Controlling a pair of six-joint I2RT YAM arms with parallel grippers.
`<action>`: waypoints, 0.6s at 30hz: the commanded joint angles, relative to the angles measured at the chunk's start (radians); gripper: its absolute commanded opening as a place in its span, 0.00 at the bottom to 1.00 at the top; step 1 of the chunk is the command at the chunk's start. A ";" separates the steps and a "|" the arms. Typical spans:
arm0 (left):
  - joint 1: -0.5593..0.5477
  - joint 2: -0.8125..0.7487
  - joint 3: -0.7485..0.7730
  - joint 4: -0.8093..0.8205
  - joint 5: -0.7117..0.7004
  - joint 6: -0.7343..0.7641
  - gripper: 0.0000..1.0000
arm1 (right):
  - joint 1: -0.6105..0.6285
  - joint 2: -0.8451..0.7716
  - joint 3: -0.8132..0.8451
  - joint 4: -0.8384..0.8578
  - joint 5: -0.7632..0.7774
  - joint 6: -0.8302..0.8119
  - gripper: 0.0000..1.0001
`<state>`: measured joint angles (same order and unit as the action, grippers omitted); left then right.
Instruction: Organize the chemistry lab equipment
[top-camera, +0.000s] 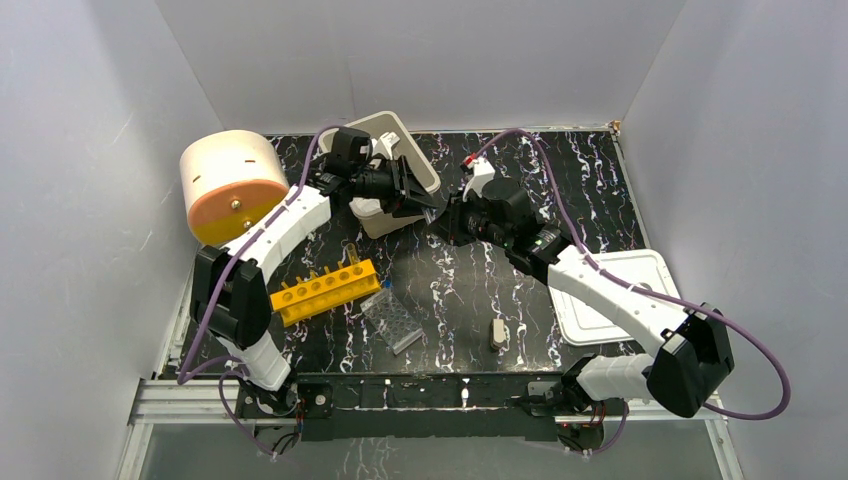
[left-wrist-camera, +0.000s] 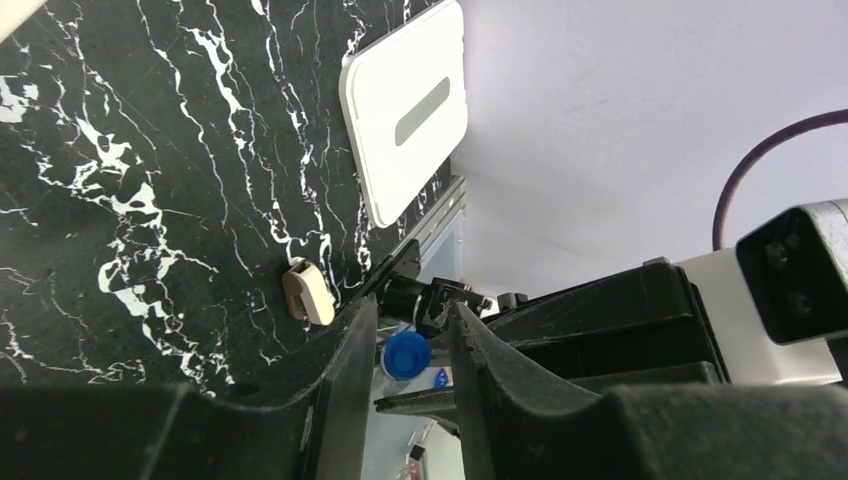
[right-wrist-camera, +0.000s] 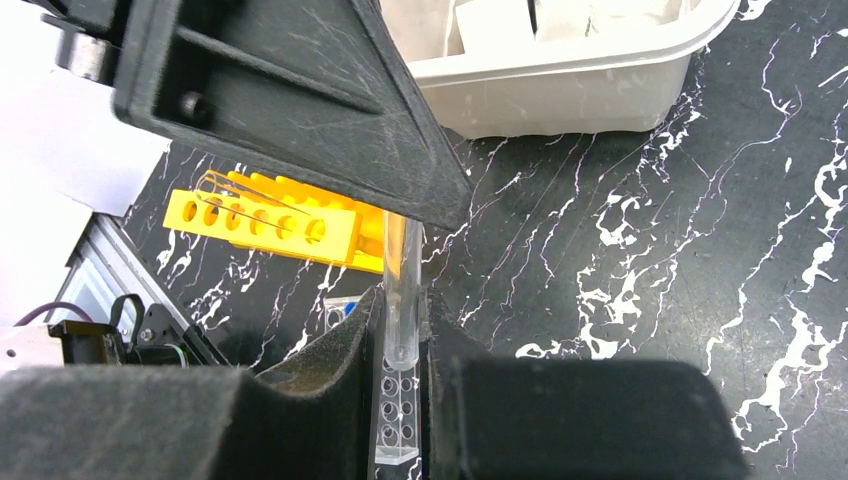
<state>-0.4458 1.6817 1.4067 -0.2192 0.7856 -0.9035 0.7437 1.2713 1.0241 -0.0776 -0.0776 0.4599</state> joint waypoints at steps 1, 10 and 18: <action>0.001 -0.027 0.078 -0.105 0.001 0.068 0.35 | -0.003 0.016 0.019 0.049 -0.007 -0.022 0.13; 0.002 -0.043 0.082 -0.141 -0.026 0.094 0.33 | -0.003 0.019 0.010 0.052 -0.005 -0.023 0.13; 0.013 -0.044 0.088 -0.173 -0.040 0.126 0.32 | -0.003 0.016 0.005 0.050 -0.020 -0.021 0.13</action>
<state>-0.4404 1.6814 1.4532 -0.3595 0.7300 -0.7990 0.7437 1.2922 1.0241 -0.0700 -0.0822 0.4480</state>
